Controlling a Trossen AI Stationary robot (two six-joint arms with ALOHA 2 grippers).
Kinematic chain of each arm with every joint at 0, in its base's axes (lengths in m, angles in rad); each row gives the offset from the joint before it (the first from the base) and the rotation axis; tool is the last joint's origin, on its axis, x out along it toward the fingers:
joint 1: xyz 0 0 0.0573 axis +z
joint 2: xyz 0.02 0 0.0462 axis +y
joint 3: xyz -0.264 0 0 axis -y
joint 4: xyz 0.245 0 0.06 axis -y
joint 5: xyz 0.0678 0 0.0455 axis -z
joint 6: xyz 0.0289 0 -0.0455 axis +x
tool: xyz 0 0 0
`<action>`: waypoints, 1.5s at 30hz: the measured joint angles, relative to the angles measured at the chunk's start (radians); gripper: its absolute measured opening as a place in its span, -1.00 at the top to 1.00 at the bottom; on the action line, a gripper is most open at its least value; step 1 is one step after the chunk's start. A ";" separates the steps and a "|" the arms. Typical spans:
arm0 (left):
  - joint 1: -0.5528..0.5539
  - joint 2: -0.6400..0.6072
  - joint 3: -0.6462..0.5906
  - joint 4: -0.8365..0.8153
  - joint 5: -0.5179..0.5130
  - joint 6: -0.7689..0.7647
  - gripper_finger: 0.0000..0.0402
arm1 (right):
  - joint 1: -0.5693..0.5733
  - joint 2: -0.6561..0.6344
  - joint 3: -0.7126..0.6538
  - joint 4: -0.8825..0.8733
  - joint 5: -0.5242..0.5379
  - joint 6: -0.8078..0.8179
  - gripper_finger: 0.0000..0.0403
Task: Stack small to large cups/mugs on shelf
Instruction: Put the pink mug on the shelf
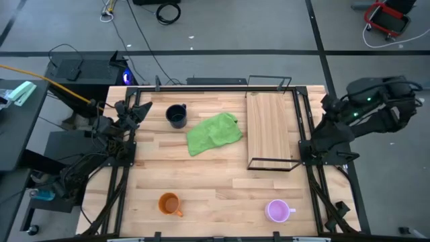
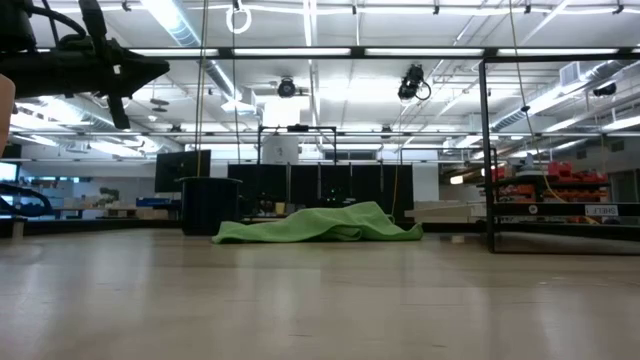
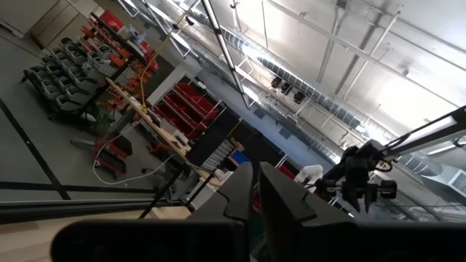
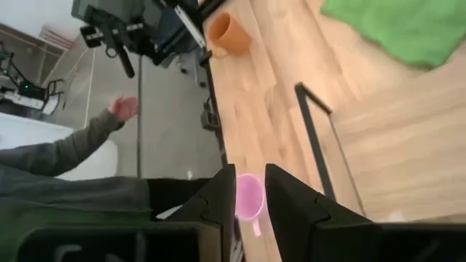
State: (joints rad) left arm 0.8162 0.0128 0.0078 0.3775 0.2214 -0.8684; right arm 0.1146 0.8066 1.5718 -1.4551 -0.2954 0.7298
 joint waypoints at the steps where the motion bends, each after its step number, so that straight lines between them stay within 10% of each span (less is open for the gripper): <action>1: 0.000 0.000 0.000 0.000 0.000 0.000 0.83 | 0.000 0.000 -0.004 0.001 -0.008 0.008 0.58; 16: 0.000 0.000 0.000 0.000 0.000 -0.001 0.84 | 0.032 0.135 -0.007 0.176 -0.061 -0.099 0.58; 35: 0.000 0.000 0.000 0.000 0.000 -0.001 0.86 | 0.785 0.384 -0.008 0.157 0.303 0.391 0.58; 45: 0.000 0.000 0.000 0.000 0.000 -0.001 0.82 | 0.885 0.606 -0.008 0.000 0.455 0.498 0.58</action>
State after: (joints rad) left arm 0.8160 0.0128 0.0078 0.3775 0.2216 -0.8692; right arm 1.0000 1.4123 1.5635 -1.4548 0.1600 1.2280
